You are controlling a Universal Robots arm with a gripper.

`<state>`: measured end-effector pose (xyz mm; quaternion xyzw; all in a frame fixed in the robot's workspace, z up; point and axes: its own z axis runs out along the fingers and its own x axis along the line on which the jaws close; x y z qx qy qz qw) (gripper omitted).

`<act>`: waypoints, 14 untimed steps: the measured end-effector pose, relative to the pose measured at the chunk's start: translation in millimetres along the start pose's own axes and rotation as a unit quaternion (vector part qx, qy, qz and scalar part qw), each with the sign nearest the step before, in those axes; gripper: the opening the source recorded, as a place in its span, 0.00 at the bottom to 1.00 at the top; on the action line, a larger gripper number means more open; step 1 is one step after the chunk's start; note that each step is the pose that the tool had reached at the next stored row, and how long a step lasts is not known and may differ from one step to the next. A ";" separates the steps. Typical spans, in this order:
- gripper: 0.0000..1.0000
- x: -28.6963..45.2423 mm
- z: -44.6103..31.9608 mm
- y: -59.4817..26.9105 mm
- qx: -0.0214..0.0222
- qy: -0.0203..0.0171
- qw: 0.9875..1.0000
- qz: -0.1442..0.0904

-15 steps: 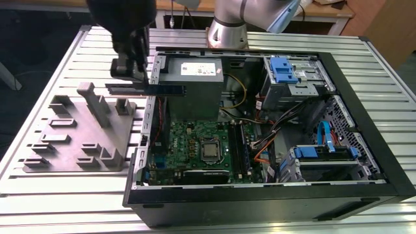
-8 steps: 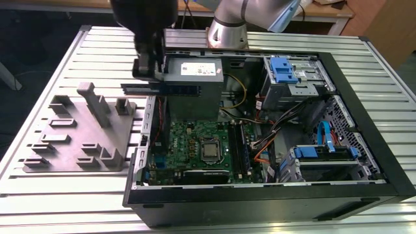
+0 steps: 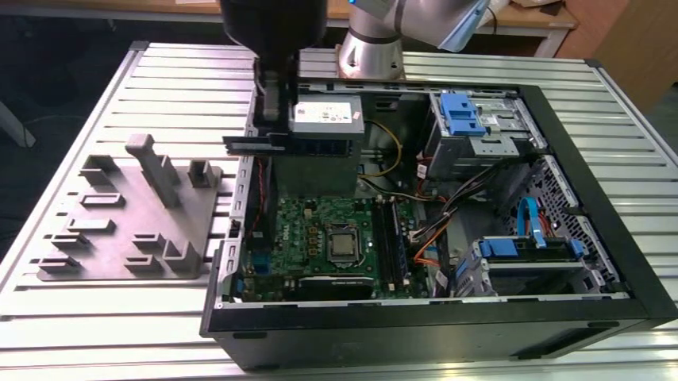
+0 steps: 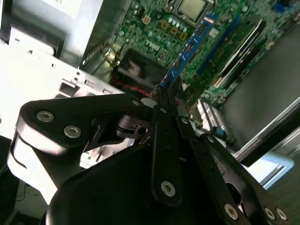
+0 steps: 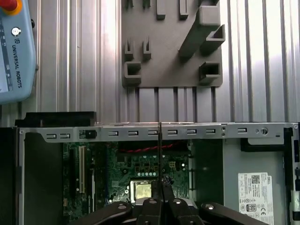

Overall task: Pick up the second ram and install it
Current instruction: 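Pick up the second ram and move it above second insertion slot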

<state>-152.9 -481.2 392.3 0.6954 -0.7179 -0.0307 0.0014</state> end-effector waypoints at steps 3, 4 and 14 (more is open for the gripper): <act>0.08 -0.3 -0.5 -10.3 0.000 0.000 1.000 0.000; 0.08 -0.5 -0.6 -13.7 0.000 0.000 1.000 0.000; 0.08 -1.6 -2.0 -48.7 -0.001 0.000 1.000 0.000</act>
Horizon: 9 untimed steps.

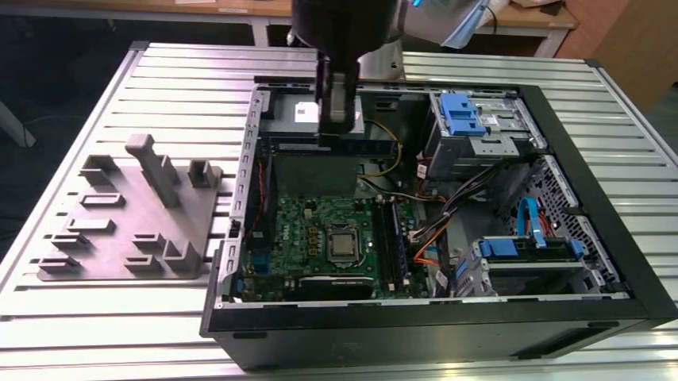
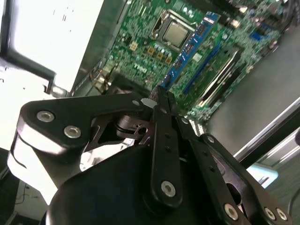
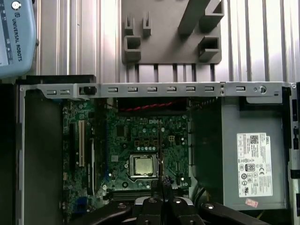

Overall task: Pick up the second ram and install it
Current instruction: 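Pick up the second ram and move it above second insertion slot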

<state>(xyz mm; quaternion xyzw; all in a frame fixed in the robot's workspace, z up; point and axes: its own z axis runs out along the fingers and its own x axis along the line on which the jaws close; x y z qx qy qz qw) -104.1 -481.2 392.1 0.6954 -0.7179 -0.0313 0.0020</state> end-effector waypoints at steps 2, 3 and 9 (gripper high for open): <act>0.08 -0.2 -0.2 -6.1 0.000 0.000 1.000 0.000; 0.08 -0.3 -0.4 -9.3 0.000 0.000 1.000 0.000; 0.08 -0.8 -1.0 -25.8 0.000 0.000 1.000 0.000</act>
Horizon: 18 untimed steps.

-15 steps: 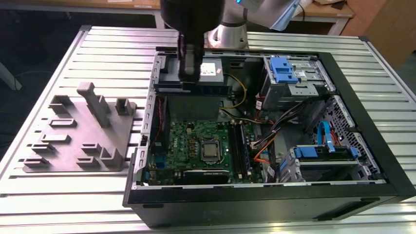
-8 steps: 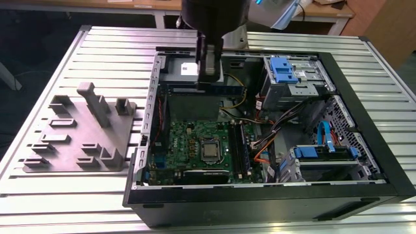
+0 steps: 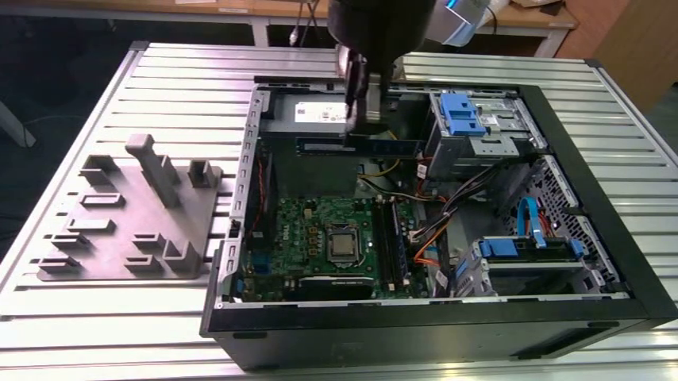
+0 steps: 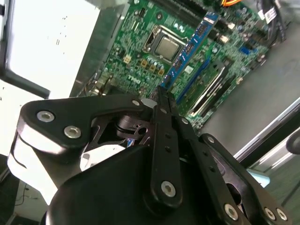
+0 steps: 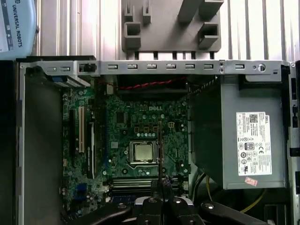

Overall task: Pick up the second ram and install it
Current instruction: 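Pick up the second ram and move it above second insertion slot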

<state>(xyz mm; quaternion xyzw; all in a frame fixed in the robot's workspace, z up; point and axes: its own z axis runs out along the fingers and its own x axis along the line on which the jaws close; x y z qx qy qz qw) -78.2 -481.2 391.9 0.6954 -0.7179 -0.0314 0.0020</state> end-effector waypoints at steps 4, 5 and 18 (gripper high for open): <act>0.08 -0.3 -0.4 -9.7 0.000 0.000 1.000 0.000; 0.08 -0.3 -0.4 -11.4 0.000 0.000 1.000 0.000; 0.08 -0.2 6.1 -13.7 0.000 0.000 1.000 0.000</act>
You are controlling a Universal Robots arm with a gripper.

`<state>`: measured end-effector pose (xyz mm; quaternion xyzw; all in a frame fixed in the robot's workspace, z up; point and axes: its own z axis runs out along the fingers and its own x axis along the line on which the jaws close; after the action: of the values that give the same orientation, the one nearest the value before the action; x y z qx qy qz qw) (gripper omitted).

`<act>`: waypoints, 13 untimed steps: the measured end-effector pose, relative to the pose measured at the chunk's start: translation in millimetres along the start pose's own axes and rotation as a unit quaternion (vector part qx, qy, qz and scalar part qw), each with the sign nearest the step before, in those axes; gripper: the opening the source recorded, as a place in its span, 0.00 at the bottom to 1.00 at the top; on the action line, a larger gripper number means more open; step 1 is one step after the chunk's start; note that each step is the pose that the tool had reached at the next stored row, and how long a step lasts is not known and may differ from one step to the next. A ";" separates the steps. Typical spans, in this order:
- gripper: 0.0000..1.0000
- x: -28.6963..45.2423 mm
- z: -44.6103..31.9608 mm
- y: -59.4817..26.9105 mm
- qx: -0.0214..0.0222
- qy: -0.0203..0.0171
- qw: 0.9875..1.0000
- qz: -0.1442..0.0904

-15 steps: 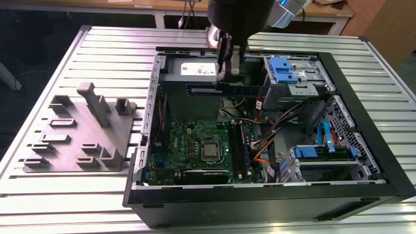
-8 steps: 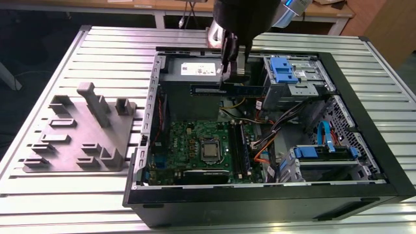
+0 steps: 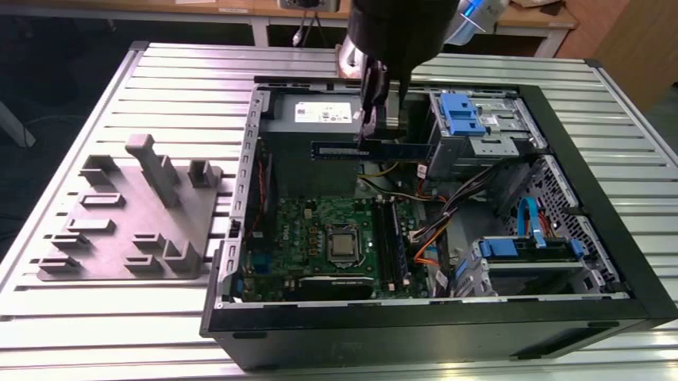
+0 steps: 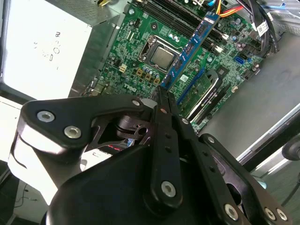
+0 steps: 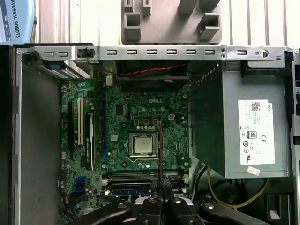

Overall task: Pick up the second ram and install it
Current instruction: 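Pick up the second ram and move it above second insertion slot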

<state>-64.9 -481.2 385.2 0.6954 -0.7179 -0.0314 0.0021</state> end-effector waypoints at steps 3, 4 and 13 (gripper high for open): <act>0.08 0.1 2.9 -0.4 0.000 0.000 1.000 0.000; 0.08 0.1 3.8 -0.5 0.000 0.000 1.000 0.000; 0.08 0.5 12.1 -1.2 0.000 0.000 1.000 0.000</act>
<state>-64.3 -481.2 373.0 0.6954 -0.7179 -0.0314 0.0020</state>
